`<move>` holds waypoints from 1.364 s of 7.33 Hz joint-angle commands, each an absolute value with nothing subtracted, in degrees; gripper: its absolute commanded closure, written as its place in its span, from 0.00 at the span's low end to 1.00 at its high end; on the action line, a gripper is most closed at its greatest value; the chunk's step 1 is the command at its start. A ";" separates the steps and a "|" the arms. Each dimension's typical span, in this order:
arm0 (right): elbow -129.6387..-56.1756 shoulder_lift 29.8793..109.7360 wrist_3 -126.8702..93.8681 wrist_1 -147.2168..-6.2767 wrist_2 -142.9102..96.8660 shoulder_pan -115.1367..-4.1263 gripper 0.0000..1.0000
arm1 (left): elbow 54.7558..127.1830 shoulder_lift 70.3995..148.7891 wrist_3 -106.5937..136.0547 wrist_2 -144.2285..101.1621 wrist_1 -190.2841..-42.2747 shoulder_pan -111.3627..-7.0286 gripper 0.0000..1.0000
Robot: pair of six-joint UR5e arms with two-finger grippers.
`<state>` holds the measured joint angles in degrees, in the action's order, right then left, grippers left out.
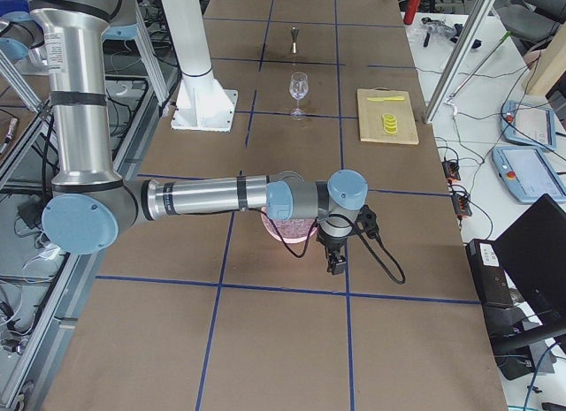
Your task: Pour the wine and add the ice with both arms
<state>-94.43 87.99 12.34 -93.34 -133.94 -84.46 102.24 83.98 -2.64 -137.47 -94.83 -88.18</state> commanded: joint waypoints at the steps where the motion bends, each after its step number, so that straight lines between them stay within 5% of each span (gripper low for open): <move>1: -93.87 87.63 12.30 -93.25 -133.95 -84.46 0.00 | 101.34 83.94 -2.64 -137.55 -94.75 -88.07 0.00; 10: -93.69 87.80 12.30 -93.43 -135.26 -84.46 0.00 | 104.68 84.29 -5.98 -132.01 -82.88 -88.33 0.00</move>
